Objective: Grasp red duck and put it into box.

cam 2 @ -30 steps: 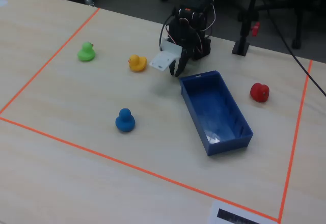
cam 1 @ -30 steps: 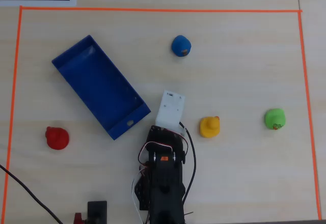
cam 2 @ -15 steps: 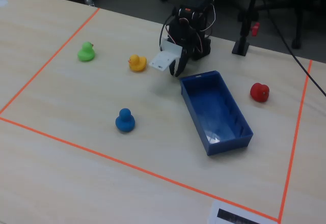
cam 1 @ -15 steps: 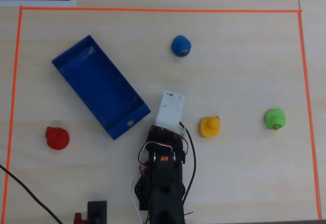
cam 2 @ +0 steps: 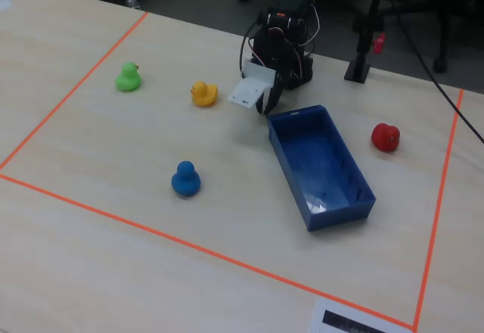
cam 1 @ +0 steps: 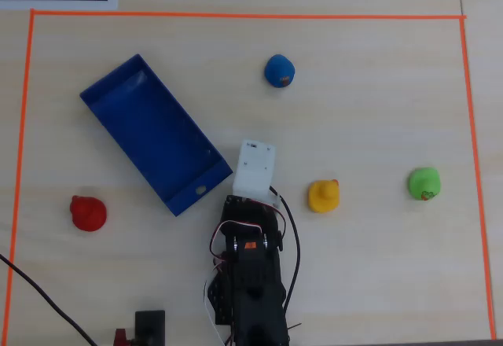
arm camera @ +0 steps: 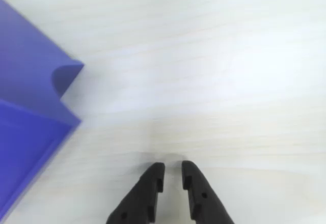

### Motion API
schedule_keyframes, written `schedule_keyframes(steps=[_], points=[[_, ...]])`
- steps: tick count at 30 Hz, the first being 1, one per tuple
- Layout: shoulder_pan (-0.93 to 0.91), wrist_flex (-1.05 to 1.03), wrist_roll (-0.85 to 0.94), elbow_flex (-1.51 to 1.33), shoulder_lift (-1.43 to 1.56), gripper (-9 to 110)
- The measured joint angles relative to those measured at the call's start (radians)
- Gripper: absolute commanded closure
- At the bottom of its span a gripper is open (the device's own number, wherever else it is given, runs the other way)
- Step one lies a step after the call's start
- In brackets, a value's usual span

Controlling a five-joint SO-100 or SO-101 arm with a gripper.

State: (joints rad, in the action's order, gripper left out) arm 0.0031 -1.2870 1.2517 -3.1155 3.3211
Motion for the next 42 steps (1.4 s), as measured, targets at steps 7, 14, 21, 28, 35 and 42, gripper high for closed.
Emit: schedule_keyframes(steps=[7,14,21,28,35,42], points=[[-0.017,0.005,-0.023,0.009,-0.002,94],[-0.061,-0.064,-0.031,0.557,-0.233,79],[0.241,-0.428,-0.196,1.207,-0.715,74],[0.67,-0.436,-0.485,1.413,-1.032,68],[0.999,-0.345,-0.672,1.517,-1.328,63],[1.098,-0.186,-0.698,1.517,-1.517,62]])
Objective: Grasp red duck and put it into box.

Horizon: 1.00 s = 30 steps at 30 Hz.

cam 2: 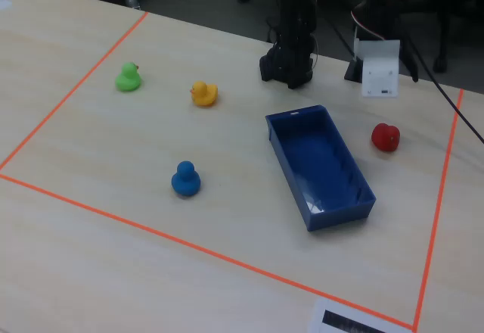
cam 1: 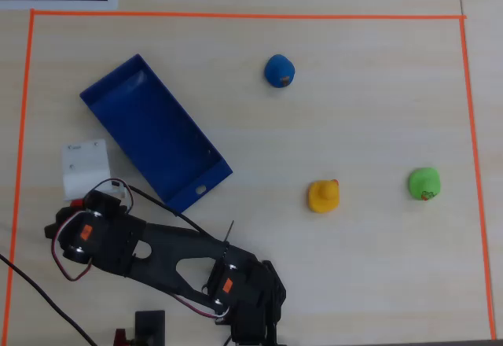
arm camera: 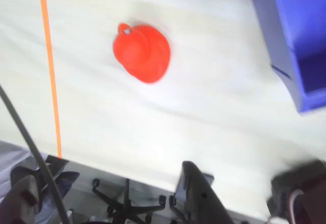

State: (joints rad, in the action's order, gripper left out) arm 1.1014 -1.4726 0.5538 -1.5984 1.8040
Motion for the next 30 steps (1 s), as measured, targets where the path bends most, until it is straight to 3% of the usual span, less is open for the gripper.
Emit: schedule_keyframes(steps=[16,30], points=[[0.086,0.31,0.127,-0.058,-0.192,64],[-0.086,0.394,0.324,-0.153,-0.192,64]])
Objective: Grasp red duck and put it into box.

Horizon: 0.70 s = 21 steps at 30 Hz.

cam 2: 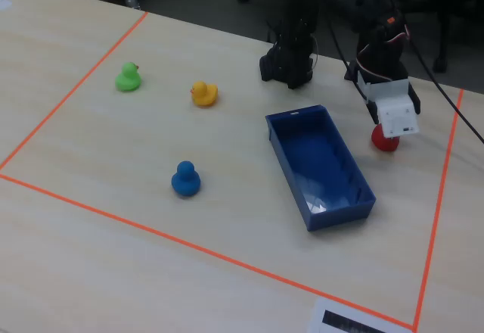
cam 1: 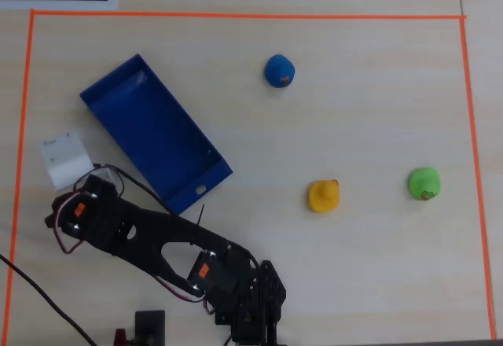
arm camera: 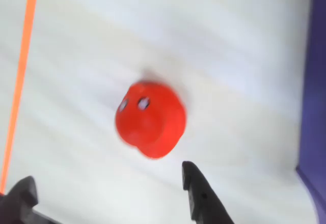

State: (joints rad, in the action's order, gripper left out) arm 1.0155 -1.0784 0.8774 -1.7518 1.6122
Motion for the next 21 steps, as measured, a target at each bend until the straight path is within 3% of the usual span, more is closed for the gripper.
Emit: schedule_keyframes(steps=[21], points=[[0.006,0.261,-0.055,-0.244,0.048,64]])
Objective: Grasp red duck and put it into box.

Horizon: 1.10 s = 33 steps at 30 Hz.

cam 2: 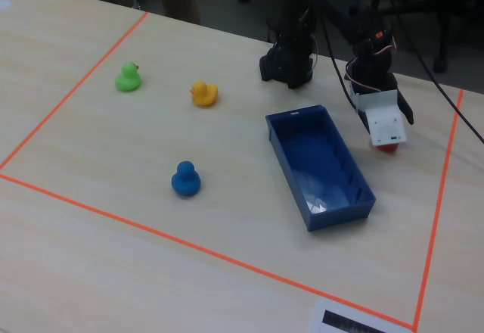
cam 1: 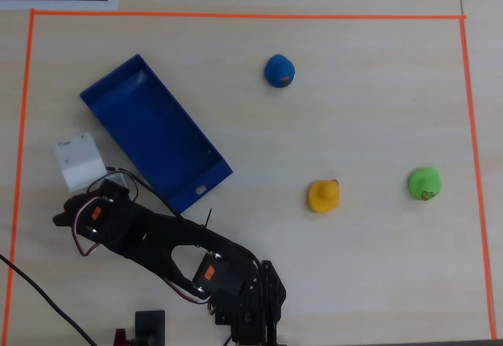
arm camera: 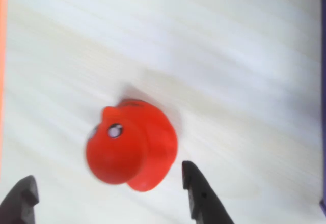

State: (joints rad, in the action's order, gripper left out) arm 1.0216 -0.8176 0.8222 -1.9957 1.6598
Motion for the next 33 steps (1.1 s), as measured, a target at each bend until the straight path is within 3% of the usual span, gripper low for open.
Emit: schedule_keyframes(steps=[21,27,30,33], points=[[0.015,0.19,-0.067,-0.1,0.002,67],[0.014,0.244,-0.067,-0.152,0.008,84],[0.009,0.268,-0.075,-0.17,0.017,99],[0.011,0.281,-0.089,-0.187,0.038,101]])
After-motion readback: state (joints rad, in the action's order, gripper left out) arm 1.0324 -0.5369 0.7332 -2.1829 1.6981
